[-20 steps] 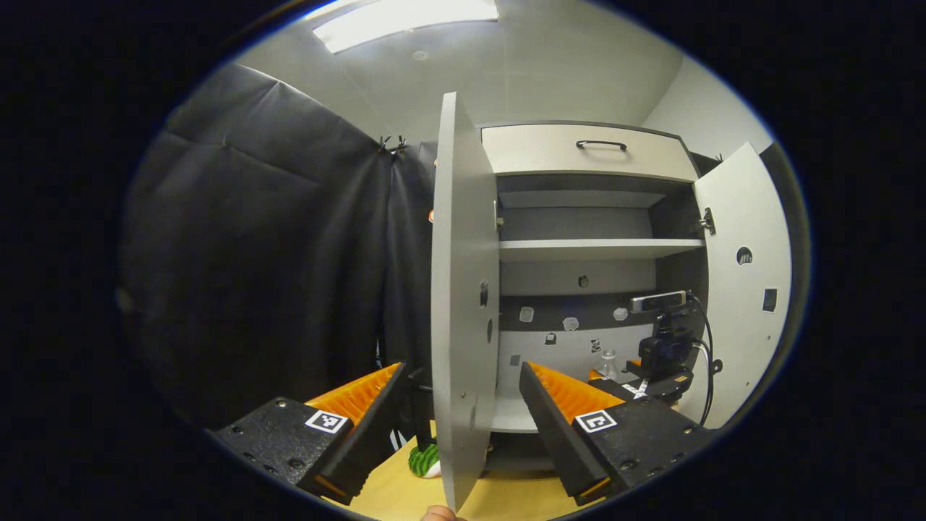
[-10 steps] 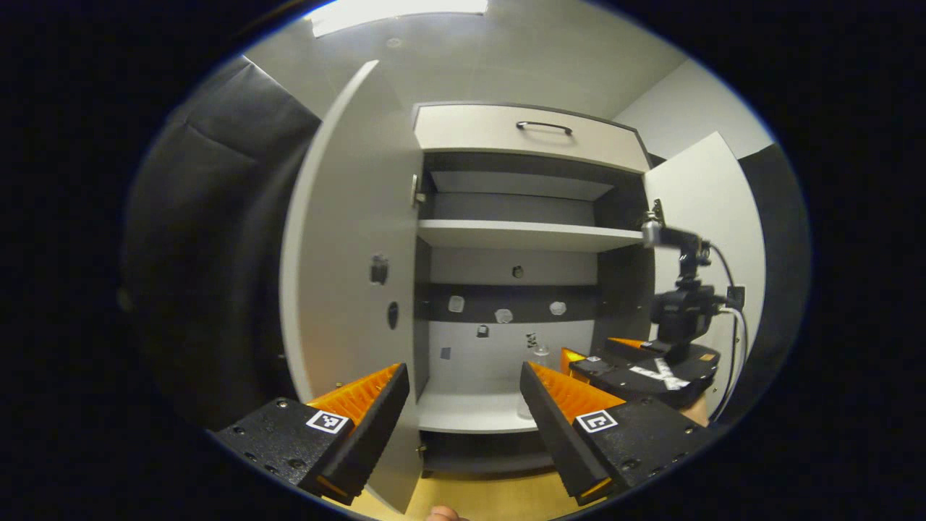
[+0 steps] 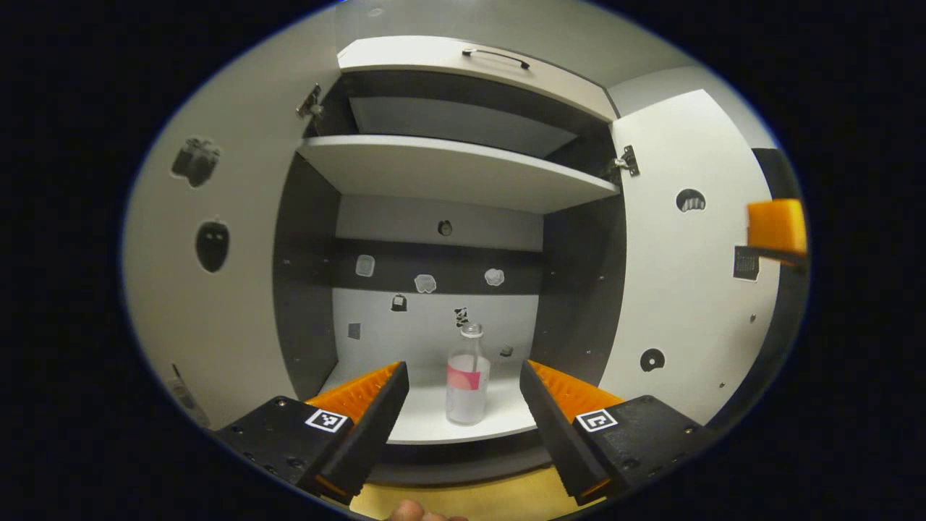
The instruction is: Grasp the bottle in the cabinet with the left hand and place it on the coaster, then close the right door with the right hand and the left door with the left hand.
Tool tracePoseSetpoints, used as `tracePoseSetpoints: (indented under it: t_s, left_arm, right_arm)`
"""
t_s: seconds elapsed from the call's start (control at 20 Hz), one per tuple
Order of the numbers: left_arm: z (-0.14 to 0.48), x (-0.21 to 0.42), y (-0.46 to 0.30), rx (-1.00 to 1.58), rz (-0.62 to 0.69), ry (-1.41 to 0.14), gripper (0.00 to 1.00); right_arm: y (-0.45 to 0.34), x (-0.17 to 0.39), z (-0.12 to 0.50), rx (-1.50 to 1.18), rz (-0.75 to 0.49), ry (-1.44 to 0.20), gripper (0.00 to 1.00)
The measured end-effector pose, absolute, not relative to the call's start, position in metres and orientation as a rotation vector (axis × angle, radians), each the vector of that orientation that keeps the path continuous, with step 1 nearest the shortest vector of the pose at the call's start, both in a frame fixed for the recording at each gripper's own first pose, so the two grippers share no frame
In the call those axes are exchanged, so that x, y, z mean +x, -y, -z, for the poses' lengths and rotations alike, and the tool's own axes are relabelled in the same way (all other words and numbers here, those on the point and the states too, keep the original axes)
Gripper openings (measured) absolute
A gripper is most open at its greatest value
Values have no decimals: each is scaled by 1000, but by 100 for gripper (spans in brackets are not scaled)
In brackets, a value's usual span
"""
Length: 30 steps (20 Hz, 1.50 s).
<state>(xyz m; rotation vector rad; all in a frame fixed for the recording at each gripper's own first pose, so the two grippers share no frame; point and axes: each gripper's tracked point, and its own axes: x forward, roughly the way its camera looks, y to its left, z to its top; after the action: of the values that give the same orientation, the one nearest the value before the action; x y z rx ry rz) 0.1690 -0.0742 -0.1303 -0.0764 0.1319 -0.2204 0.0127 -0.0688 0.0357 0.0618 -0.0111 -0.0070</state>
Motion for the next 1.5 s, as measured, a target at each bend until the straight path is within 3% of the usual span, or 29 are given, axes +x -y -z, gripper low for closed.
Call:
tracePoseSetpoints:
  t_s: [0.15, 0.45, 0.9, 0.95, 1.0, 1.25, 1.5]
  left_arm:
    - [156, 203, 88, -71, 233, -142, 99]
    - [193, 263, 99, -12, 183, -132, 99]
    - [226, 312, 99, 27, 121, -163, 99]
    - [226, 315, 97, 25, 108, -159, 94]
    - [225, 311, 97, 19, 117, -159, 80]
    - [215, 283, 103, -28, 173, -164, 78]
    - [200, 214, 124, -75, 353, -135, 78]
  right_arm:
    - [95, -12, -45, 82, 57, 12, 96]
    - [140, -49, -50, 84, 156, 11, 99]
    - [185, -72, -46, 50, 278, 10, 100]
    - [191, -74, -45, 41, 294, 10, 99]
    - [195, -77, -44, 39, 307, 10, 100]
    - [217, -86, -36, 53, 359, 3, 100]
    - [235, -104, -39, 58, 395, 16, 100]
